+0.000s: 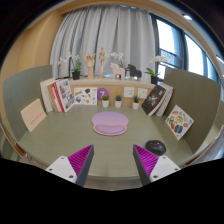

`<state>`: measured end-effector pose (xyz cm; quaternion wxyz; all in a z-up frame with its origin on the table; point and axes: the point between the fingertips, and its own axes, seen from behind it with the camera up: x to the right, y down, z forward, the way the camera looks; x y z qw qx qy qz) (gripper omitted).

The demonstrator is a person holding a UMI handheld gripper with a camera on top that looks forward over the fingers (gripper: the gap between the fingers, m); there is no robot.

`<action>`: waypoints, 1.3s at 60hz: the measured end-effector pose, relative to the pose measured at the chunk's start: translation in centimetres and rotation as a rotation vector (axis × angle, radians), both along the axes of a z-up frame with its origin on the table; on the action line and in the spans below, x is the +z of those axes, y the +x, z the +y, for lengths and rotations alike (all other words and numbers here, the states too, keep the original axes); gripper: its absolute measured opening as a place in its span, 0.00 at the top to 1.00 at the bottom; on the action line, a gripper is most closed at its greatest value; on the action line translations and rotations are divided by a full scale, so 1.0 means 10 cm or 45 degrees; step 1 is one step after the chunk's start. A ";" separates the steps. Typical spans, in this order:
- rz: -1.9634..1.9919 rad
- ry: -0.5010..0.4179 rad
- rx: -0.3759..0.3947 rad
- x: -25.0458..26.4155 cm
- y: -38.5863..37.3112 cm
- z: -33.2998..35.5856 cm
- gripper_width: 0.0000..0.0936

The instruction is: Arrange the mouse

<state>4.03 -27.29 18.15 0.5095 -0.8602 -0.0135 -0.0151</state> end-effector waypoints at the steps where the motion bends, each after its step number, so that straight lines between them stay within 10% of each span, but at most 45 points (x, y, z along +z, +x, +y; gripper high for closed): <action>1: -0.003 -0.017 0.007 -0.07 0.04 -0.02 0.16; 22: -0.117 -0.219 -0.040 -1.72 1.49 -0.21 0.16; 60: 0.039 -0.289 0.046 -1.94 2.35 1.27 0.18; 78: 0.079 -0.316 0.008 -1.95 2.42 1.46 0.46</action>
